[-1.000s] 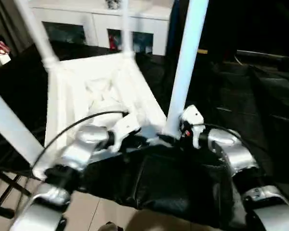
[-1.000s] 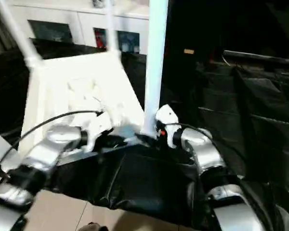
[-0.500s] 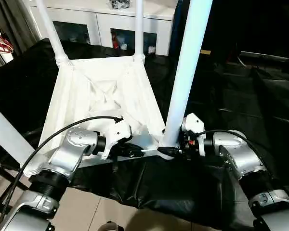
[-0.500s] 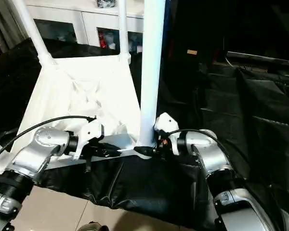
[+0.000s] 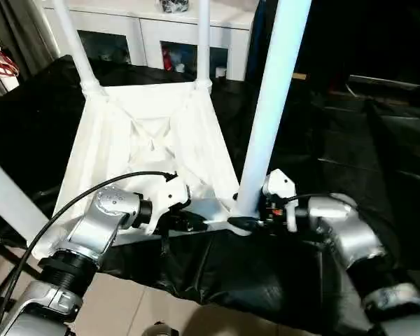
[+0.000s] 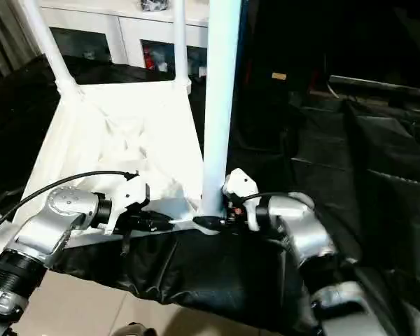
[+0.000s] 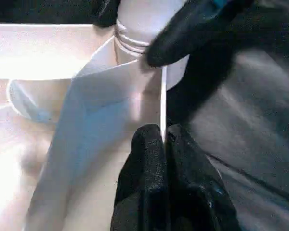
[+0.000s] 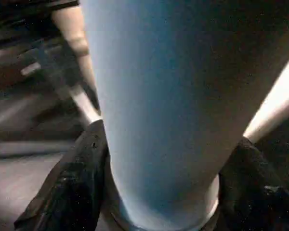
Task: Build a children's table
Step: Rotate leg to tighten
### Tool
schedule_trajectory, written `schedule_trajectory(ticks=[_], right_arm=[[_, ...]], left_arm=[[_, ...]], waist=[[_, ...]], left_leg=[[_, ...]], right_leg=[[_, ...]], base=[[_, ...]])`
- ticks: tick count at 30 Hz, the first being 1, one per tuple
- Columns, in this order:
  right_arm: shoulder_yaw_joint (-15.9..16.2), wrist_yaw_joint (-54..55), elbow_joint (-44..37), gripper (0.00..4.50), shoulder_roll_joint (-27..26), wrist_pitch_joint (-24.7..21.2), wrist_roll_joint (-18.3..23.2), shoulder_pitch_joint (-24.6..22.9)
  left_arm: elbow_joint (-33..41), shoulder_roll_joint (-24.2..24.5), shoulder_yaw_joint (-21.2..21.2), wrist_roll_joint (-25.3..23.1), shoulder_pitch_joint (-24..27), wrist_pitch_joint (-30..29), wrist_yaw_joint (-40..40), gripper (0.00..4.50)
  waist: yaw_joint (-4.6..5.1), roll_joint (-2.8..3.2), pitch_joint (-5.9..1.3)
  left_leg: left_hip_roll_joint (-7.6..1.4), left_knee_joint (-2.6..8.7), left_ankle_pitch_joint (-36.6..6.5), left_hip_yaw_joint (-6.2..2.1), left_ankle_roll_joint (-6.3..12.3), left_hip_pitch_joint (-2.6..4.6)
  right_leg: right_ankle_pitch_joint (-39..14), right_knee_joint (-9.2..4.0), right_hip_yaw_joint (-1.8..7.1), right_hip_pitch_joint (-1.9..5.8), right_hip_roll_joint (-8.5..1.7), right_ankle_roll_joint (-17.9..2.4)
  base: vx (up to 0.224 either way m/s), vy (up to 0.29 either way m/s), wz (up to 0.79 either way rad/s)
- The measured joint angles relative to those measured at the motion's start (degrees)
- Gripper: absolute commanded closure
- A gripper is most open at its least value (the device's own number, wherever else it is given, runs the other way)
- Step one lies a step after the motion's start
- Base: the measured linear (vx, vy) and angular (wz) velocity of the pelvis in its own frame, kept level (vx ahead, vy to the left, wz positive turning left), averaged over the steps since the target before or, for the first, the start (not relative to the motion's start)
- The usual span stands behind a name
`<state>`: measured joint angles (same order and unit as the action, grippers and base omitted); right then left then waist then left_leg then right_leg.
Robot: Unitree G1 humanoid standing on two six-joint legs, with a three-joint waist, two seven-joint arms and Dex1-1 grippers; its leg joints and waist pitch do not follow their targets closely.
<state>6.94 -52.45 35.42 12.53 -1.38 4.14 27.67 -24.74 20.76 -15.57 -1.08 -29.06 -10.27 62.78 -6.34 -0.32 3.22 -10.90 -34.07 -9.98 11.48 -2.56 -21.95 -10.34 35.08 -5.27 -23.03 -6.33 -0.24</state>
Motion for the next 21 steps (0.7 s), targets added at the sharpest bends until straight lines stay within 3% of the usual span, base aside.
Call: schedule_trajectory(ticks=[8, 12, 13, 21], right_arm=[[-5.6, 27.5, 7.8, 1.84, -7.8, -1.2, -1.7, 4.7], [-6.1, 28.8, 8.3, 1.84, -8.2, -0.6, -2.0, 5.0], [-6.2, 28.7, 8.5, 1.28, -8.2, -0.3, -2.0, 5.0], [-6.4, 24.5, 8.9, 0.58, -7.7, 0.3, -1.3, 5.3]], left_arm=[[-6.0, -9.3, 0.2, -3.8, -4.6, -3.9, -16.4, 4.5], [-6.2, -10.2, 0.2, -4.1, -4.8, -4.3, -17.4, 4.5], [-6.3, -10.3, 0.3, -4.1, -4.9, -4.3, -17.4, 4.5], [-6.2, -9.5, 0.1, -4.1, -5.0, -3.7, -15.9, 4.5]], waist=[[1.02, 0.01, -0.01], [0.9, 0.16, -0.1], [0.88, 0.22, -0.14], [1.0, 0.24, -0.14]], left_leg=[[0.03, 0.03, 0.0, -0.02, -0.03, 0.08], [0.04, 0.06, 0.0, -0.02, -0.03, 0.04], [0.04, 0.06, 0.0, -0.02, -0.03, 0.03], [0.03, 0.14, 0.0, -0.02, -0.03, 0.02]], right_leg=[[-0.1, -0.1, 0.0, 0.0, -0.01, 0.2], [-0.1, -0.09, 0.0, 0.01, -0.01, 0.2], [-0.1, -0.08, 0.0, 0.01, -0.01, 0.2], [0.1, -0.08, -0.02, -0.02, -0.01, -0.1]], base=[[0.0, 0.0, 0.0], [0.0, 0.0, 0.0], [0.0, 0.0, 0.0], [0.0, 0.0, 0.0]])
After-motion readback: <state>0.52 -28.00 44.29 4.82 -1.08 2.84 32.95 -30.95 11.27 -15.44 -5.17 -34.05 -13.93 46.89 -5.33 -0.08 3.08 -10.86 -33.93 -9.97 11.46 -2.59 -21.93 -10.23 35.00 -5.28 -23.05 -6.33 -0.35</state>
